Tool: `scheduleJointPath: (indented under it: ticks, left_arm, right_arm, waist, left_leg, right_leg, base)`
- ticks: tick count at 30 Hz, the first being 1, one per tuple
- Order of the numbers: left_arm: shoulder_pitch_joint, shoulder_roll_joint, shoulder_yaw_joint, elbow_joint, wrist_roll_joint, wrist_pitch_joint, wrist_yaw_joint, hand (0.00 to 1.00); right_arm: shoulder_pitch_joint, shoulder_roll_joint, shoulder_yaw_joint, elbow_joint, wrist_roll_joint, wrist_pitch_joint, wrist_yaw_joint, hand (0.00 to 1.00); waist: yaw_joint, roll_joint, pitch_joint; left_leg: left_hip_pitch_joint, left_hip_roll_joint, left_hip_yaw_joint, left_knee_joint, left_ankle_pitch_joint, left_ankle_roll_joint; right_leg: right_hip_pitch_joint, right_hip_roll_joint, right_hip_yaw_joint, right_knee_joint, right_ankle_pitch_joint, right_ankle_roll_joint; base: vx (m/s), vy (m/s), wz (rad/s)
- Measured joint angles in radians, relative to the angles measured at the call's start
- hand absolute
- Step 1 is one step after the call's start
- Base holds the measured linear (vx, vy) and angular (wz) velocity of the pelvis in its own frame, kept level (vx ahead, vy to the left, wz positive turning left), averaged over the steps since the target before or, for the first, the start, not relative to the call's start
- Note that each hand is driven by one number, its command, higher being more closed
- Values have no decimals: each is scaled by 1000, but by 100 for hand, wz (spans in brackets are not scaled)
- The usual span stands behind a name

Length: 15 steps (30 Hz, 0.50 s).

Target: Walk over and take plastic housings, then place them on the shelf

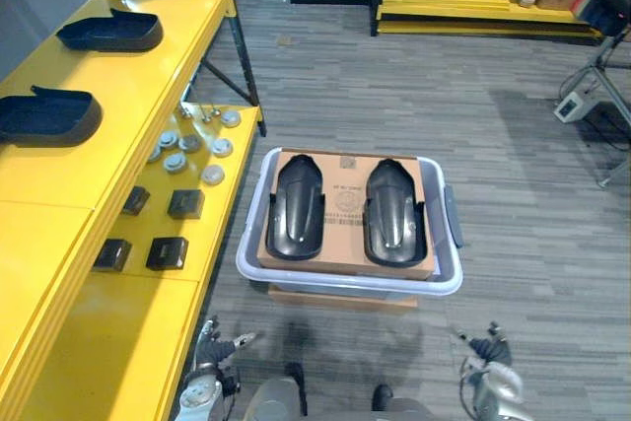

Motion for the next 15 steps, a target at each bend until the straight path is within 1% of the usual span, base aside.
scheduleJointPath:
  ticks: [1,2,3,4,6,9,11,12,13,15]
  left_arm:
    - [6,-1,-1,0,1,0,0,0]
    - [9,-1,-1,0,1,0,-1,0]
    - [13,-1,-1,0,1,0,-1,0]
    - [20,-1,-1,0,1,-4,-3,0]
    - [35,-2,-3,0,1,-5,-18,0]
    - [51,-6,-27,0,1,-6,-20,0]
    - [56,-11,-36,1,1,-7,-20,0]
    - [58,-11,-37,0,1,-9,-20,0]
    - [60,-11,-38,1,1,-9,-19,0]
    - [62,-11,-40,1,0,-11,-19,0]
  right_arm:
    - [0,-3,-7,-82,0,-3,-9,0]
    - [0,-3,-6,-120,-1,-5,-14,0]
    - [-1,-2,-1,-180,-2,-18,-20,0]
    - [-7,-1,12,-220,-9,-30,-22,0]
    - [-27,-1,40,-260,-26,-41,-26,0]
    - [-64,-1,85,-286,-79,-42,-29,0]
    - [-93,0,133,-284,-156,-36,-45,0]
    - [-102,0,145,-283,-170,-35,-47,0]
    - [-118,0,167,-273,-200,-33,-50,0]
    - [-151,0,195,-228,-229,-24,-63,0]
  waist:
    - [-1,-2,-2]
    - [-2,-3,-4]
    - [-1,-7,-8]
    - [1,-13,-12]
    - [3,-19,-16]
    - [5,-19,-16]
    - [6,-20,-16]
    - [7,-19,-16]
    - [5,-19,-16]
    - [10,-18,-16]
  left_leg:
    - [6,-2,3,-7,2,3]
    - [7,-3,3,-9,3,4]
    - [8,-4,3,-15,6,7]
    - [13,-5,2,-30,15,8]
    - [24,-13,-3,-52,29,9]
    - [42,-20,-4,-89,50,10]
    - [44,-27,-14,-133,82,12]
    - [44,-28,-18,-146,91,13]
    - [43,-32,-27,-170,111,13]
    - [44,-34,-35,-201,134,14]
  right_leg:
    - [4,-2,2,-7,3,2]
    - [4,-2,2,-8,3,2]
    - [4,-3,2,-9,3,2]
    - [4,-4,0,-10,3,2]
    - [8,-7,-3,-15,4,2]
    - [15,-10,-5,-22,10,2]
    - [7,-13,-14,-22,16,2]
    - [1,-13,-18,-22,18,1]
    - [-4,-15,-27,-22,22,1]
    - [-16,-15,-34,-22,27,0]
  base:
    - [12,8,-9]
    - [19,5,-3]
    - [18,-5,3]
    - [21,-9,4]
    - [7,-7,6]
    - [-18,-3,4]
    - [-57,-5,12]
    - [-74,-4,18]
    - [-80,-4,22]
    - [-87,1,16]
